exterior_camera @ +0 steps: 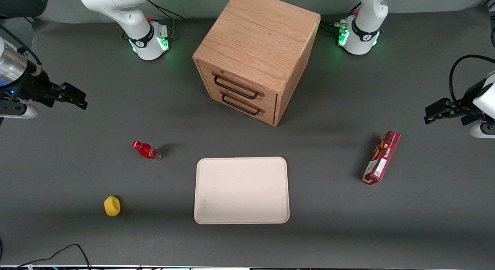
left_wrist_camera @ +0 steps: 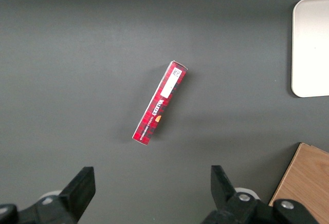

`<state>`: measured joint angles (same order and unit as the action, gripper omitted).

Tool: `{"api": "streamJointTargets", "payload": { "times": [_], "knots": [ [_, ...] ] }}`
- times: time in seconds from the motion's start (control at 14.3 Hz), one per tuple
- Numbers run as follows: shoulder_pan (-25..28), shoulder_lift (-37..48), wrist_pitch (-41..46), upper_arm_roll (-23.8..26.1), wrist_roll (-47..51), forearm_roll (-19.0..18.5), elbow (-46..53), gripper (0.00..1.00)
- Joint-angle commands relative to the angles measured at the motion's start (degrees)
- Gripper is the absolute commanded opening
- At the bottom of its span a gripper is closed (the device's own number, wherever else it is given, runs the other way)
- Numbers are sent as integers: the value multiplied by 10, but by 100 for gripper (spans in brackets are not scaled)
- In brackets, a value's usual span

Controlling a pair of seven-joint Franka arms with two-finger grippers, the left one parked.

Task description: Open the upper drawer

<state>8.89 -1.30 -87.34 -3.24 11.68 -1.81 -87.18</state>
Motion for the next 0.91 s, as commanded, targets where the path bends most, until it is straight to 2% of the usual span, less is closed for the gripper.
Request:
{"api": "streamJointTargets", "payload": {
  "times": [0.0,0.35,0.49,0.7,0.77,0.84],
  "knots": [
    [2,-12,17,-1,12,15,21,100],
    [6,-18,17,2,15,8,41,100],
    [5,-16,22,2,4,25,41,100],
    [44,-22,23,16,-12,30,47,100],
    [46,-33,24,23,-11,37,51,100],
    [34,-37,24,62,-13,59,49,100]
  ]
}}
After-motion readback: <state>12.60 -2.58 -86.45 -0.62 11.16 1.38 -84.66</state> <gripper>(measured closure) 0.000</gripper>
